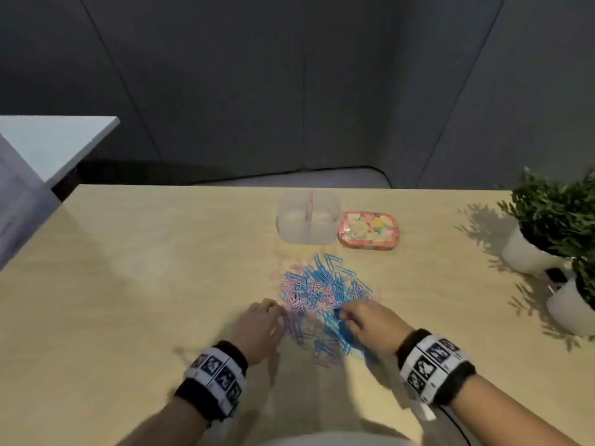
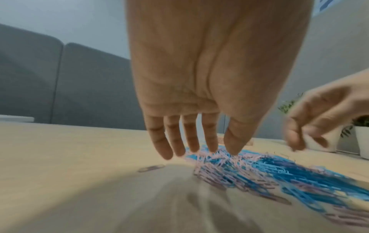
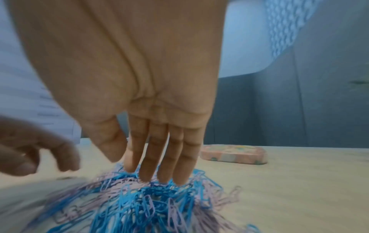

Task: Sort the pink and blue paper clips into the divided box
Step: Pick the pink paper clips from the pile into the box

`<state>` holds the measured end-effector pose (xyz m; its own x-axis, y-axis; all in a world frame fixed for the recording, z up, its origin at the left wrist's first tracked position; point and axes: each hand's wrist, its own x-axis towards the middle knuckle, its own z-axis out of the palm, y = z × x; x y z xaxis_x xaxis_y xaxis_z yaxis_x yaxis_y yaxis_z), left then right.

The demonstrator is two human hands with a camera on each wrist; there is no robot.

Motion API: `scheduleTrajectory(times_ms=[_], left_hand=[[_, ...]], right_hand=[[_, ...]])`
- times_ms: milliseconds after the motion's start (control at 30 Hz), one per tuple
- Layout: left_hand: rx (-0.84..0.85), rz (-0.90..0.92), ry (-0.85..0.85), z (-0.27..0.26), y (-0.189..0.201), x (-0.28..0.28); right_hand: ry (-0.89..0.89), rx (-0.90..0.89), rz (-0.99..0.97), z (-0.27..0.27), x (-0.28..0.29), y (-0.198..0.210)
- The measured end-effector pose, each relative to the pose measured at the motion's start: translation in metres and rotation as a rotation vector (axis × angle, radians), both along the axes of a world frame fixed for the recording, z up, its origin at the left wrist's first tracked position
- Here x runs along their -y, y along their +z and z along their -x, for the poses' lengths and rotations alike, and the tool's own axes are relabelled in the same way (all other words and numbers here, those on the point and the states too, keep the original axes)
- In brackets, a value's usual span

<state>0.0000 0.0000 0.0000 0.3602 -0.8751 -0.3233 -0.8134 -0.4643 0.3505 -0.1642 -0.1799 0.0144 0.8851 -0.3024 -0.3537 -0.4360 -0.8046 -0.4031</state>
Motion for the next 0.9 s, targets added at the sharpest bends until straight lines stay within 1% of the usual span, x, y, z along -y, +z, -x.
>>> scheduleTrajectory(times_ms=[33,67,100,133,167,200,233,300,400,467,533,633,700,767,833,900], left_hand=[[-0.015,-0.009,0.02,0.0,-0.001,0.013],[0.006,0.036,0.058,-0.001,-0.009,0.019],[0.052,0.051,0.044,0.0,-0.017,0.026],[0.034,0.053,0.035,-0.001,-0.016,0.032],[0.052,0.035,0.008,0.0,-0.02,0.034],[0.083,0.017,-0.017,0.0,-0.022,0.032],[0.105,0.036,-0.021,0.0,-0.024,0.03],[0.112,0.031,-0.031,-0.001,-0.016,0.02],[0.01,-0.022,-0.024,-0.013,-0.016,0.009],[-0.04,0.042,0.064,-0.027,-0.013,0.01],[-0.042,0.105,0.133,-0.043,-0.01,0.021],[-0.069,0.127,0.182,-0.067,-0.008,0.044],[-0.084,0.085,0.149,-0.079,-0.01,0.059],[-0.08,0.013,0.077,-0.086,-0.012,0.07],[-0.03,-0.02,0.012,-0.091,-0.014,0.077],[0.019,-0.035,-0.025,-0.095,-0.017,0.08]], right_hand=[[0.012,0.026,0.064,-0.015,0.001,-0.007],[0.038,0.057,0.119,-0.028,0.0,-0.011],[0.077,0.081,0.163,-0.042,-0.001,-0.015],[0.107,0.083,0.179,-0.053,-0.005,-0.015],[0.143,0.073,0.195,-0.061,-0.005,-0.02],[0.167,0.061,0.212,-0.064,-0.006,-0.026],[0.182,0.036,0.224,-0.063,-0.004,-0.032],[0.172,0.007,0.229,-0.056,0.001,-0.038],[0.134,0.003,0.239,-0.041,0.013,-0.041],[0.086,0.021,0.255,-0.04,0.022,-0.033],[0.032,0.074,0.218,-0.054,0.03,-0.023],[0.001,0.123,0.162,-0.09,0.032,-0.011],[0.001,0.125,0.137,-0.117,0.031,-0.013],[0.021,0.1,0.131,-0.139,0.032,-0.019],[0.059,0.043,0.158,-0.152,0.032,-0.026],[0.085,0.025,0.17,-0.158,0.031,-0.031]])
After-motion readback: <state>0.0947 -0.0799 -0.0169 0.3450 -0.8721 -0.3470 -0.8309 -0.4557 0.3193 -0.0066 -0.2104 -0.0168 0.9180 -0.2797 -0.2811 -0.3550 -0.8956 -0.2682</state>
